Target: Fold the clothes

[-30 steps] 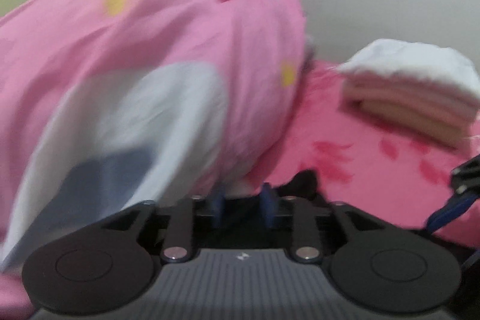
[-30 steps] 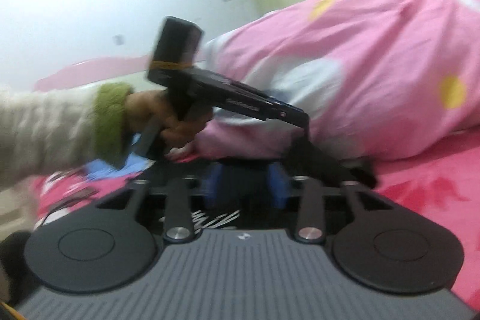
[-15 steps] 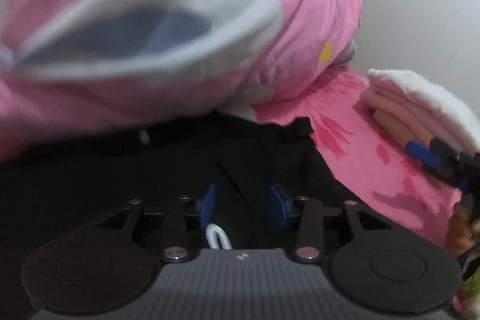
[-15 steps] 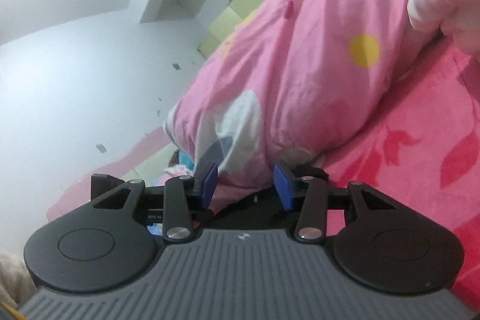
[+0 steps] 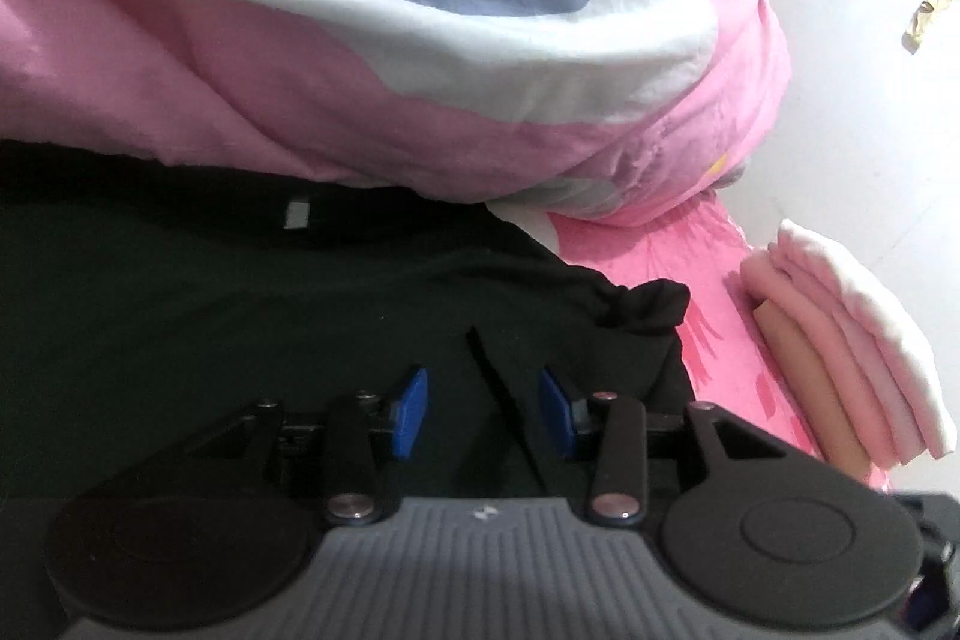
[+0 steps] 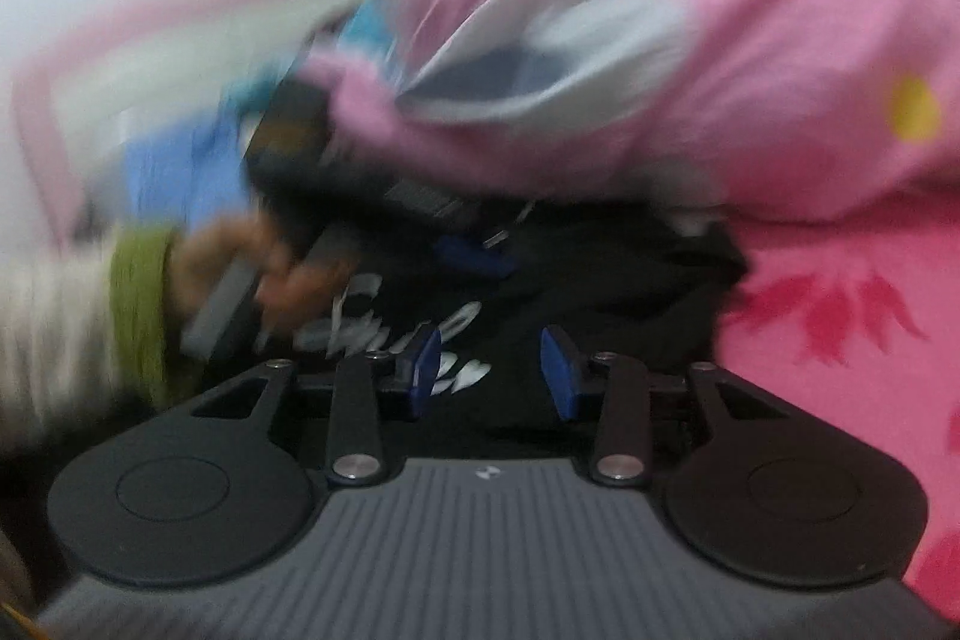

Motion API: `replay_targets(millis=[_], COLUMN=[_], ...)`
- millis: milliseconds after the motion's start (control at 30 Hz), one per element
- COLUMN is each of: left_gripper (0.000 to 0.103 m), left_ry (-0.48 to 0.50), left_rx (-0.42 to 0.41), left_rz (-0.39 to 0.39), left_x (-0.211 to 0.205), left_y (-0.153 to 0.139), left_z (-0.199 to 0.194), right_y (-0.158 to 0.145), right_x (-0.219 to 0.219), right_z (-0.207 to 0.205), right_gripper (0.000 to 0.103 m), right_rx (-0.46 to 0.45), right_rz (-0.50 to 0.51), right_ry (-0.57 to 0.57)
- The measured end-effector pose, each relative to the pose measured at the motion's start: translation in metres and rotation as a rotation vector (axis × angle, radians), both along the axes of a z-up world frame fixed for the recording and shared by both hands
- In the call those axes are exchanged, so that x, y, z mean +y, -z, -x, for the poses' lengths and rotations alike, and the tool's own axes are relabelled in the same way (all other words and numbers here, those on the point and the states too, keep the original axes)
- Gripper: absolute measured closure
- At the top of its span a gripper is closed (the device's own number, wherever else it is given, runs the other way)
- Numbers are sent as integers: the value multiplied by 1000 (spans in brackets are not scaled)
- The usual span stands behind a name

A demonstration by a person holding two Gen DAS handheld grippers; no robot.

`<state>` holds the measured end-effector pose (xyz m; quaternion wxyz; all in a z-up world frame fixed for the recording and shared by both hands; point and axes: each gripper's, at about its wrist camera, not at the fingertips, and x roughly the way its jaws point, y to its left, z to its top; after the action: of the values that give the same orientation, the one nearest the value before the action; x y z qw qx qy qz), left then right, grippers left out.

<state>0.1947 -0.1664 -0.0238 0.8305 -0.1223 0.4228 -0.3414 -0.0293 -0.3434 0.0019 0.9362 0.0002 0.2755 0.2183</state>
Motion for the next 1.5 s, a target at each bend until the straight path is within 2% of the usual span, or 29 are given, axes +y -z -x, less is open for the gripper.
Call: replay_targets(millis=[100, 167, 267, 300, 400, 533, 700, 833, 900, 967, 1067, 1200, 1267, 1333, 1500], left_gripper=[64, 64, 65, 65, 65, 64, 64, 74, 83, 100, 100, 100, 100, 100, 100], left_ry=[18, 23, 26, 23, 5, 11, 20, 30, 46, 48, 32, -89, -137, -183, -305], left_rx=[9, 13, 30, 42, 67, 65, -5, -32, -47, -68, -107, -168, -185, -176, -87], left_rz=[18, 25, 42, 53, 71, 58, -26, -82, -103, -126, -159, -31, 6, 7, -26], left_x=[1, 3, 7, 8, 9, -1, -23, -38, -45, -51, -61, -26, -3, 16, 56], left_y=[1, 1, 2, 3, 5, 4, 0, 1, 0, 0, -1, -32, -43, -45, -26], left_z=[-4, -6, -10, -12, -17, -23, -25, -25, -24, -21, -15, 8, 22, 33, 44], right_y=[8, 12, 20, 22, 21, 19, 19, 20, 20, 20, 17, 0, -12, -15, -9], right_x=[34, 46, 58, 61, 56, 47, 38, 36, 35, 35, 34, 33, 38, 46, 71], right_z=[-1, -4, -11, -15, -18, -20, -17, -16, -16, -16, -15, -8, -1, 2, 2], right_gripper=[67, 68, 75, 83, 99, 100, 100, 100, 100, 100, 100, 100, 100, 100, 100], right_rx=[21, 21, 32, 38, 42, 50, 55, 53, 53, 47, 34, -21, -51, -53, -6], right_rz=[181, 261, 367, 400, 380, 337, 286, 269, 256, 249, 253, 278, 288, 310, 371], right_ry=[-46, -59, -63, -61, -15, 40, 65, 76, 86, 91, 104, 115, 81, 37, -78])
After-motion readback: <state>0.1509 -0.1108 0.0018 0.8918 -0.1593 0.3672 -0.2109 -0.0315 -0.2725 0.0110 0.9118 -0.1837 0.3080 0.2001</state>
